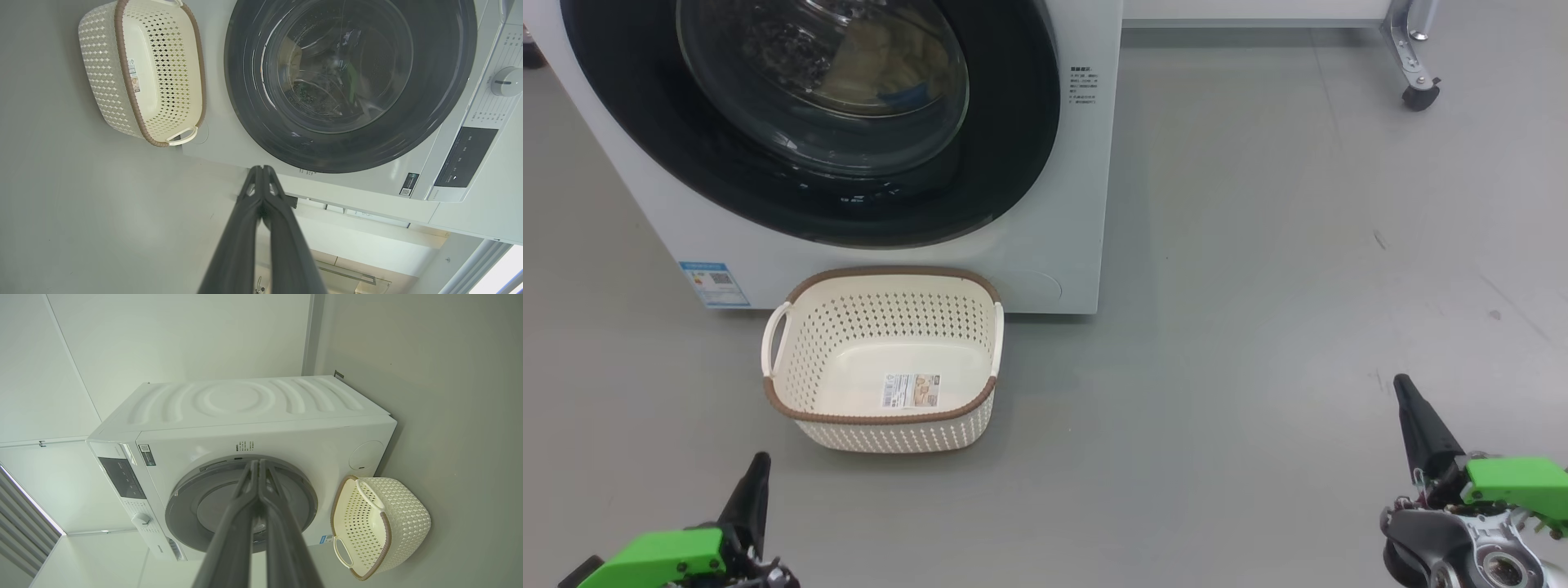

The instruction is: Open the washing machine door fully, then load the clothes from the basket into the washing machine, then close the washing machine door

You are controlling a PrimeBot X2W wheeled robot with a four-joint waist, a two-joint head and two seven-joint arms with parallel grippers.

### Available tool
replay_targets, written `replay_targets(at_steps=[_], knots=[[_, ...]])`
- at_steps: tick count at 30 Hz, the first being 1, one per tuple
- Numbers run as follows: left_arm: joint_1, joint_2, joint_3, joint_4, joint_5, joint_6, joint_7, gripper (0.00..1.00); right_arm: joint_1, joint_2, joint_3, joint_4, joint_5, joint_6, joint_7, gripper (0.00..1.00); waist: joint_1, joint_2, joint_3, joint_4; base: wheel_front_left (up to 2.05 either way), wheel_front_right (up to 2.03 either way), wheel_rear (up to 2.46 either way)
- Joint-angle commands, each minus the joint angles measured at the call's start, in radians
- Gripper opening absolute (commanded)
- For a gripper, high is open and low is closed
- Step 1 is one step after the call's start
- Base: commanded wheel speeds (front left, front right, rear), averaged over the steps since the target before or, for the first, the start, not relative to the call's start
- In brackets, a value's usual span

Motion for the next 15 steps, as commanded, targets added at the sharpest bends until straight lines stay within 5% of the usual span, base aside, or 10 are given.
replay_targets(at_steps=[1, 15], knots=[[-0.048, 0.009, 0.039, -0.035, 0.008, -0.001, 0.010, 0.00, -0.058, -0.022, 0.016, -0.038, 0.007, -0.003, 0.005, 0.00, 0.0000, 0.0000, 0.000, 0.000, 0.00, 0.00, 0.00], [-0.048, 0.008, 0.040, -0.035, 0.009, -0.001, 0.011, 0.00, -0.058, -0.022, 0.016, -0.038, 0.007, -0.003, 0.005, 0.00, 0.0000, 0.0000, 0.000, 0.000, 0.00, 0.00, 0.00]])
